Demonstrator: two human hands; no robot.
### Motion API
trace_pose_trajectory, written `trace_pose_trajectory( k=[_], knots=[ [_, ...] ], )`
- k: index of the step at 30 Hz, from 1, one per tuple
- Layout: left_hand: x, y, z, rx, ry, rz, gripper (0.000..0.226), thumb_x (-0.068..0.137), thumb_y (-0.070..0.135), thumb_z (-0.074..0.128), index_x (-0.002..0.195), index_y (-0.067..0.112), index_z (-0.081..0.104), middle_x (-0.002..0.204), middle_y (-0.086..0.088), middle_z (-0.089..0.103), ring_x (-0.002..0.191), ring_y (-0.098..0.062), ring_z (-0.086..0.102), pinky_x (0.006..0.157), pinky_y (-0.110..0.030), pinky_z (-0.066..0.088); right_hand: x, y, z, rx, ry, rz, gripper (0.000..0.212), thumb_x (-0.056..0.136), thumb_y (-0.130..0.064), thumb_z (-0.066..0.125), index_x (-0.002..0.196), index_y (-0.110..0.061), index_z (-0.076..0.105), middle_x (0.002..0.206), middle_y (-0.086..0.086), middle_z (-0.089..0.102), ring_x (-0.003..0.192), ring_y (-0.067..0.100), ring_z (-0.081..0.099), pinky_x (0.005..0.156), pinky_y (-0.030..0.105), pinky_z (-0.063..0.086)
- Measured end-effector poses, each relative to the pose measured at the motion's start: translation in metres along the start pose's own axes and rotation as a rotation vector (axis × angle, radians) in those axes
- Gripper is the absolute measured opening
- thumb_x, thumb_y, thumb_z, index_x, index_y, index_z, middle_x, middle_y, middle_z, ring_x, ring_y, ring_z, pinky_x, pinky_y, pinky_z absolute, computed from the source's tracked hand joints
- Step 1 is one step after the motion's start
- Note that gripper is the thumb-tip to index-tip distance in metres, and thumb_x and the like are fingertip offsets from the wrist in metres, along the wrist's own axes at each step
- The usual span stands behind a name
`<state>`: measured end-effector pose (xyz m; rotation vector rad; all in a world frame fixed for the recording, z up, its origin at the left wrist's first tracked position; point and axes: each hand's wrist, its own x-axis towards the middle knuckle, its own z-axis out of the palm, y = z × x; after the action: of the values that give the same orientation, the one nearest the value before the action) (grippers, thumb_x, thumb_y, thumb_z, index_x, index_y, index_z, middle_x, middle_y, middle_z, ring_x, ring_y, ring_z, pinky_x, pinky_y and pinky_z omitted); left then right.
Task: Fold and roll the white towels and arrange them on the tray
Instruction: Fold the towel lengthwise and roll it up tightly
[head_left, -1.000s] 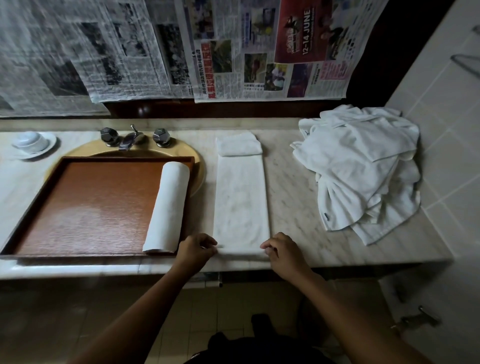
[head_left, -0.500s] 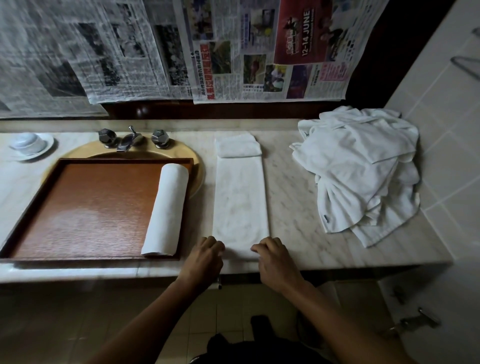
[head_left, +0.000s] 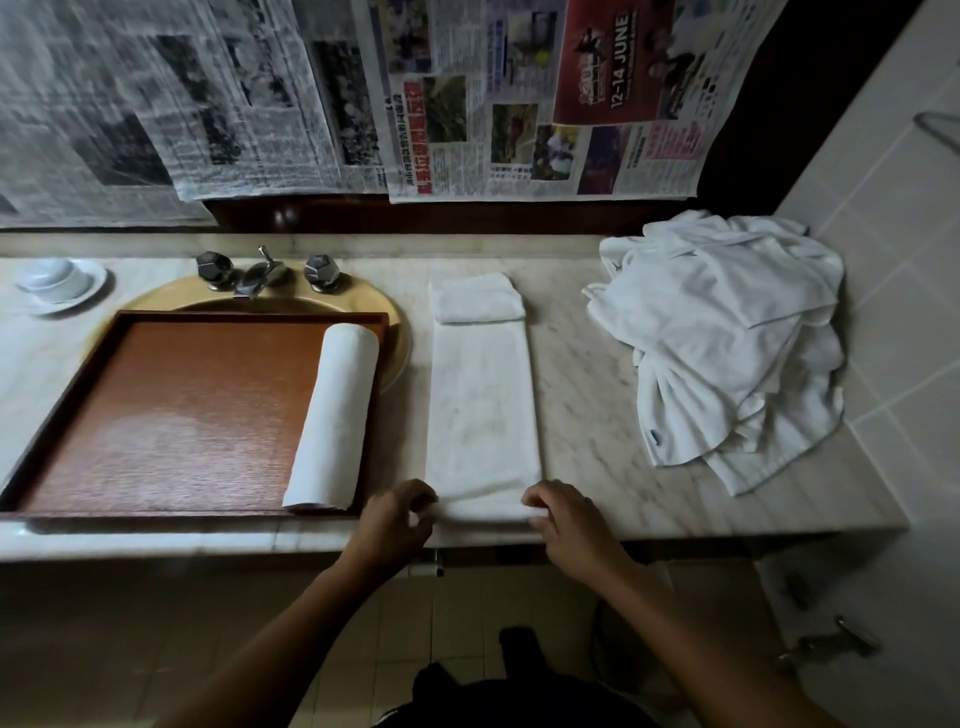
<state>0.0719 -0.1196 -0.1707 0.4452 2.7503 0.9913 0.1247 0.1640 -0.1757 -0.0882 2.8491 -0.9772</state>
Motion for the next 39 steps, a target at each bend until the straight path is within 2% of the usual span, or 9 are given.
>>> trace_pose_trajectory(
  k=[4, 8, 11, 16, 20, 23, 25, 32, 39],
  knots=[
    [0.002, 0.004, -0.005, -0.166, -0.021, -0.206, 0.013, 0.089, 0.022, 0.079, 0.101, 0.025, 0.074, 0.089, 0.015, 0.070, 0.083, 0.006, 0.064, 0.064, -0.002, 0.044, 0.003, 0.005, 0.002, 0.089, 0.068, 0.061, 0.015, 0.098, -0.014, 0.065, 0.111, -0.019, 0.071, 0.105, -0.011, 0.060, 0.100, 0.008, 0.060, 0.086, 0.011, 0.042],
    [0.007, 0.004, -0.009, -0.226, -0.052, -0.298, 0.015, 0.091, 0.026, 0.076, 0.106, 0.023, 0.077, 0.093, 0.012, 0.073, 0.085, 0.000, 0.066, 0.063, -0.007, 0.044, 0.005, 0.001, 0.011, -0.069, 0.176, 0.043, 0.022, 0.096, -0.011, 0.064, 0.115, -0.017, 0.074, 0.114, -0.001, 0.063, 0.107, 0.020, 0.056, 0.092, 0.038, 0.050],
    [0.013, 0.003, -0.010, -0.222, -0.079, -0.329, 0.020, 0.090, 0.027, 0.077, 0.108, 0.019, 0.079, 0.093, 0.010, 0.074, 0.086, -0.003, 0.067, 0.069, -0.015, 0.050, -0.001, -0.014, 0.022, -0.273, 0.228, -0.100, 0.044, 0.085, 0.001, 0.064, 0.124, -0.018, 0.070, 0.125, 0.003, 0.062, 0.111, 0.026, 0.056, 0.089, 0.041, 0.051],
    [0.017, 0.011, -0.014, -0.234, -0.110, -0.349, 0.021, 0.093, 0.026, 0.074, 0.112, 0.016, 0.075, 0.099, 0.002, 0.072, 0.087, -0.007, 0.066, 0.067, -0.016, 0.050, -0.019, -0.026, 0.045, -0.411, 0.270, -0.250, 0.047, 0.092, -0.014, 0.043, 0.135, -0.013, 0.063, 0.137, 0.012, 0.060, 0.125, 0.032, 0.054, 0.102, 0.047, 0.048],
    [-0.008, 0.018, 0.012, 0.085, 0.163, -0.161, 0.040, 0.096, 0.034, 0.067, 0.134, 0.024, 0.056, 0.135, -0.001, 0.052, 0.115, -0.016, 0.056, 0.093, -0.033, 0.052, -0.022, -0.022, 0.050, -0.467, 0.223, -0.219, 0.059, 0.088, -0.010, 0.039, 0.145, -0.013, 0.055, 0.147, 0.015, 0.053, 0.135, 0.036, 0.049, 0.115, 0.050, 0.030],
    [-0.020, 0.019, 0.047, 0.412, 0.092, 0.204, 0.067, 0.089, 0.023, 0.073, 0.150, 0.018, 0.044, 0.157, -0.009, 0.043, 0.143, -0.030, 0.045, 0.117, -0.046, 0.030, -0.017, -0.020, 0.050, -0.470, 0.205, -0.209, 0.064, 0.088, -0.012, 0.039, 0.150, -0.015, 0.048, 0.152, 0.013, 0.048, 0.141, 0.035, 0.043, 0.116, 0.053, 0.026],
    [-0.018, 0.015, 0.057, 0.521, 0.026, 0.256, 0.090, 0.076, 0.013, 0.082, 0.155, 0.013, 0.038, 0.161, -0.013, 0.037, 0.149, -0.033, 0.035, 0.122, -0.050, 0.024, -0.012, -0.019, 0.051, -0.481, 0.174, -0.207, 0.063, 0.088, -0.013, 0.042, 0.151, -0.014, 0.048, 0.153, 0.013, 0.048, 0.143, 0.036, 0.042, 0.116, 0.056, 0.031],
    [0.004, 0.001, 0.042, 0.598, -0.157, 0.246, 0.131, 0.046, 0.023, 0.098, 0.157, 0.005, 0.031, 0.158, -0.016, 0.041, 0.144, -0.036, 0.043, 0.114, -0.054, 0.039, 0.008, -0.012, 0.039, -0.559, 0.078, -0.214, 0.062, 0.087, -0.009, 0.034, 0.145, -0.013, 0.054, 0.143, 0.016, 0.057, 0.130, 0.038, 0.056, 0.108, 0.055, 0.046],
    [-0.004, -0.005, 0.021, 0.541, -0.173, 0.332, 0.102, 0.056, 0.019, 0.095, 0.147, 0.014, 0.048, 0.141, -0.005, 0.060, 0.127, -0.023, 0.059, 0.102, -0.036, 0.051, 0.003, -0.003, 0.023, -0.450, 0.029, -0.302, 0.087, 0.059, 0.012, 0.074, 0.140, -0.015, 0.057, 0.130, 0.007, 0.065, 0.117, 0.028, 0.063, 0.096, 0.044, 0.054]
  ],
)
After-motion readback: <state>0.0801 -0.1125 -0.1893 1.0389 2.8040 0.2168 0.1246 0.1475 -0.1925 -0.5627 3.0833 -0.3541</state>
